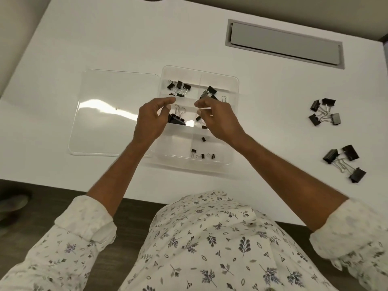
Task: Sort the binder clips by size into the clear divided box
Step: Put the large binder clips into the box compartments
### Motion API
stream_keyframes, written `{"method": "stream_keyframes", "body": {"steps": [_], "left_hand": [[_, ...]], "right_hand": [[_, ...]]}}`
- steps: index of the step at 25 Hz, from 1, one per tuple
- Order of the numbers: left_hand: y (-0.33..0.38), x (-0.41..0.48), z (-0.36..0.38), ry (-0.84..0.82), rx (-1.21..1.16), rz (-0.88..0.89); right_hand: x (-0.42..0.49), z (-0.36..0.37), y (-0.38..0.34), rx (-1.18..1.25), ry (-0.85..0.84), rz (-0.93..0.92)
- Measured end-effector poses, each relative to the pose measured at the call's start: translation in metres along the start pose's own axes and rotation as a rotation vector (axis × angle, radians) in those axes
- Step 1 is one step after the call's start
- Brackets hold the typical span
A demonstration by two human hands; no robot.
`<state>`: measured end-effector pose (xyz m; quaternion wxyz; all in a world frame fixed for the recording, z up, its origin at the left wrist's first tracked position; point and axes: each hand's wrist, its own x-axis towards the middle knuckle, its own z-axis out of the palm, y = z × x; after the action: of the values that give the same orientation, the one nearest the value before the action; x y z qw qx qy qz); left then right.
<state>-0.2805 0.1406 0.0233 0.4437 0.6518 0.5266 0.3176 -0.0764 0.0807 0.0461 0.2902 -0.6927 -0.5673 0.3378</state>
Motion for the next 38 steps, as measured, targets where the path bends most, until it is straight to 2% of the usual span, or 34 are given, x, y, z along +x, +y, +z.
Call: {"method": "stream_keyframes", "body": {"steps": [6,14,18,24,27,33,38], "left_hand": [[0.004,-0.017,0.037,-0.074,0.048,0.085],[0.049,-0.048,0.128,-0.312,0.067,0.245],[0.076,-0.068,0.184,-0.389,0.082,0.316],[0.109,-0.101,0.28,-0.536,0.169,0.393],[0.126,-0.113,0.328,-0.591,0.204,0.414],[0.145,-0.119,0.415,-0.729,0.413,0.44],[0.146,-0.108,0.453,-0.833,0.679,0.5]], "right_hand": [[-0.043,-0.021,0.03,0.03,0.102,0.05],[-0.122,-0.071,0.088,0.095,0.349,0.122],[-0.173,-0.124,0.137,0.06,0.462,0.174],[-0.24,-0.205,0.243,-0.123,0.614,0.267],[-0.266,-0.235,0.295,-0.273,0.601,0.296],[-0.285,-0.261,0.354,-0.362,0.355,0.345],[-0.297,-0.253,0.363,-0.295,0.399,0.257]]}}
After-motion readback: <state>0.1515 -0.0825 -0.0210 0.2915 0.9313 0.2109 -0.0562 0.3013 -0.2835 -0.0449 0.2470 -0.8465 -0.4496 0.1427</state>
